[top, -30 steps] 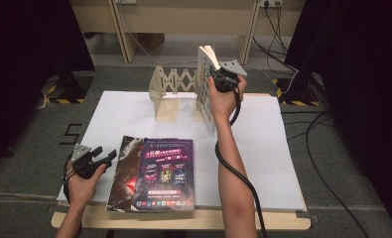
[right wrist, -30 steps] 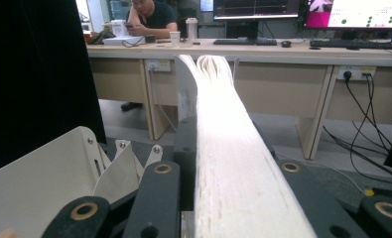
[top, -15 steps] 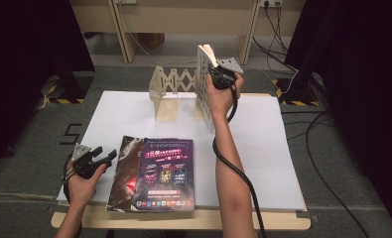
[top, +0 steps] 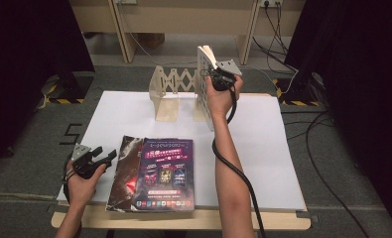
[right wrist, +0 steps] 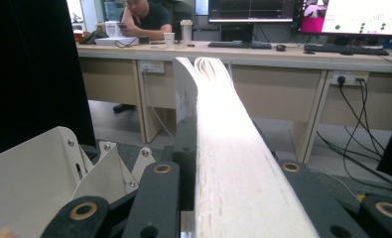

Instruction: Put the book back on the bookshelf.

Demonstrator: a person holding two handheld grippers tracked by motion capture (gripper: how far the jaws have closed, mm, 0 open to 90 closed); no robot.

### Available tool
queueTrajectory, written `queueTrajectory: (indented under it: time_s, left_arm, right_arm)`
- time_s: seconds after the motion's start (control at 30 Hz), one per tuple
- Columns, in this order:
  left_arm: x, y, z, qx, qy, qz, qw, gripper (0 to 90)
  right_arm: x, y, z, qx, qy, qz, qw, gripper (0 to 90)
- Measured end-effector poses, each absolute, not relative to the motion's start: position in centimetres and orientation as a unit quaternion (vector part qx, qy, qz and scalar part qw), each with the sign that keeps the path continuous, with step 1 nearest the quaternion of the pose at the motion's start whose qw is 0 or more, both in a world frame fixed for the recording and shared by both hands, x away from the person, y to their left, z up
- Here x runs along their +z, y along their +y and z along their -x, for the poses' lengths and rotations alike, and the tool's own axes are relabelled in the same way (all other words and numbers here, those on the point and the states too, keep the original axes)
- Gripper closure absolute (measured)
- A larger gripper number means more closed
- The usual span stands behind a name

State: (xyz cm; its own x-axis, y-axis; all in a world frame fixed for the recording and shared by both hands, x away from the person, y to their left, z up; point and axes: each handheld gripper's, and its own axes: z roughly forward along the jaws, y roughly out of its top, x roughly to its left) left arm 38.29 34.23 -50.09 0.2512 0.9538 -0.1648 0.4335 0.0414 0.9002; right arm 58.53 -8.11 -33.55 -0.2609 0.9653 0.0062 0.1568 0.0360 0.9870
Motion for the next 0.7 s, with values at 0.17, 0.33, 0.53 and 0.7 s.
queueTrajectory:
  time_s: [0.17, 0.33, 0.53, 0.7]
  left_arm:
    - [-50.06, 34.14, -38.28, 0.277, 0.546, -0.637, 0.468, 34.0]
    - [-50.07, 34.12, -38.27, 0.279, 0.544, -0.637, 0.469, 34.0]
    - [-50.07, 34.17, -38.27, 0.277, 0.546, -0.636, 0.469, 34.0]
    - [-50.07, 34.18, -38.25, 0.278, 0.546, -0.636, 0.469, 34.0]
  right_arm:
    - [-33.67, -8.45, -58.45, 0.514, 0.611, -0.455, 0.395, 73.8]
    - [-33.75, -8.69, -58.21, 0.51, 0.614, -0.449, 0.402, 71.8]
    - [-33.64, -8.95, -57.96, 0.513, 0.612, -0.455, 0.394, 66.0]
    - [-33.69, -8.97, -57.65, 0.509, 0.617, -0.452, 0.395, 63.1]
